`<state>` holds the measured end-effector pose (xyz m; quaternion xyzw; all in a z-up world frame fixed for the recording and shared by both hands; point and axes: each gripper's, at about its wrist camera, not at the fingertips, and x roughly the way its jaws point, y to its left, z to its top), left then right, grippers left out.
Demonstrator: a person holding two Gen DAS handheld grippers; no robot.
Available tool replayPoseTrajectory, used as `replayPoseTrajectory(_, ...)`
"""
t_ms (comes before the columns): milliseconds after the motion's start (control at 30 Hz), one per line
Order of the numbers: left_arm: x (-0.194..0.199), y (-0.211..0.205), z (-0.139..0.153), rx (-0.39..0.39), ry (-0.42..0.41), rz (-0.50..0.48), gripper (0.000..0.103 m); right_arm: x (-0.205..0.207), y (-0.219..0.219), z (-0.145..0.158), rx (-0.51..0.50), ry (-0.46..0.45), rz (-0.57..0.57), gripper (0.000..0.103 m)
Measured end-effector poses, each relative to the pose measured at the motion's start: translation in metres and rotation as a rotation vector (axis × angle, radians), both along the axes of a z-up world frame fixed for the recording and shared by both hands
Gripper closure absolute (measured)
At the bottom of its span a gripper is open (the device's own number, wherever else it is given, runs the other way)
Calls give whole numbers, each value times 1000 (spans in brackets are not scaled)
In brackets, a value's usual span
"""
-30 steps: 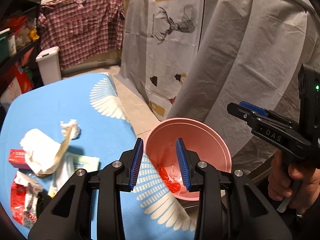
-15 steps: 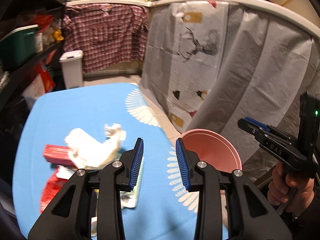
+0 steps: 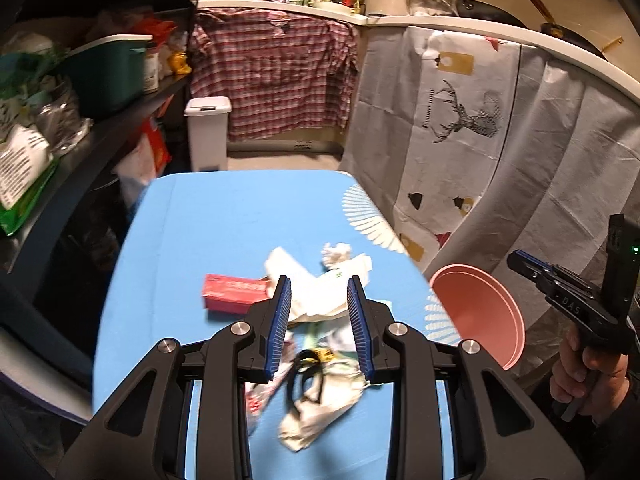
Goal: Collect trash
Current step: 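Grasp the red-and-white carton with the left tool while the right tool grasps the white paper wrapper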
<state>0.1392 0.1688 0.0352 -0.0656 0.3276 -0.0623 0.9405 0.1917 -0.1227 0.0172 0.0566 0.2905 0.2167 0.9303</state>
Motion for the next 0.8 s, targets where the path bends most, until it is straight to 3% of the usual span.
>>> replayPoseTrajectory(367,-5,41,-28,0,56,49,74,21,76,-20,22,24,120,86)
replayPoseTrajectory(500,-4,50,-43,1,82,58,74,36,92,-34,36,75,138,78)
replayPoseTrajectory(633,-1,57,-57,-6,109,62,74,52,107,-47,59,143,140,59)
replayPoseTrajectory(800,4,64,-73,-18,142,57,74,69,114,-64,81,230,121,59)
